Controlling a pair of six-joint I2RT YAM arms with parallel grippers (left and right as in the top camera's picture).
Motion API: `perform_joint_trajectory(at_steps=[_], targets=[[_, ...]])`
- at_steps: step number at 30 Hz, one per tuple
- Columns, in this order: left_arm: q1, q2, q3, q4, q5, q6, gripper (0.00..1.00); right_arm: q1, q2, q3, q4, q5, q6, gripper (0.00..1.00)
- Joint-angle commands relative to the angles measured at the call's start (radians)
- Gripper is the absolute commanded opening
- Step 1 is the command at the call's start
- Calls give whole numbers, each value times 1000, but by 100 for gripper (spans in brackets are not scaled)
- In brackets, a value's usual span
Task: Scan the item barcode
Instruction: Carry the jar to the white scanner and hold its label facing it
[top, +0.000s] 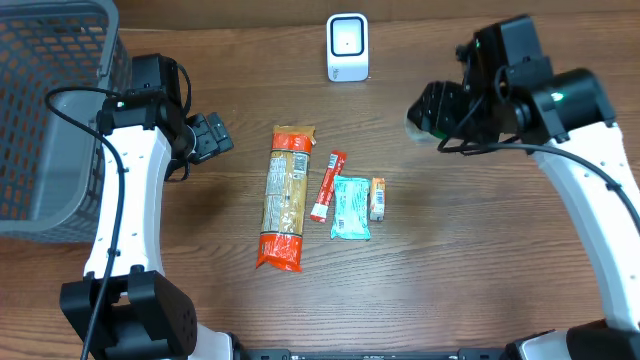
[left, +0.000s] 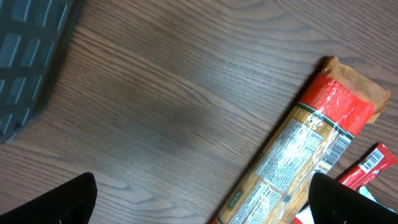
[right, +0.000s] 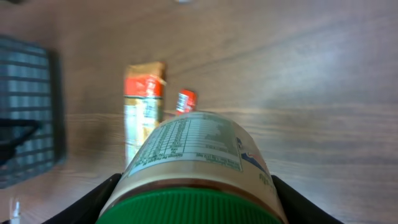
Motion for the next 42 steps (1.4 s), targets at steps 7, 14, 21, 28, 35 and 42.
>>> perform_joint_trajectory(at_steps=[7,14,21,28,35,42], targets=[[-2,-14,16,1,-9,11,100,18,117,426,-220,23,-63,3],[-2,-14,16,1,-9,11,100,19,228,472,-214,29,-174,4],[-2,-14,16,1,-8,11,100,77,339,472,-58,205,-195,4],[-2,-14,16,1,-9,11,100,156,446,472,152,387,-197,4],[-2,-14,16,1,-9,11,100,218,530,472,434,601,-198,4],[-2,-14,16,1,-8,11,100,222,620,472,718,601,-266,4]])
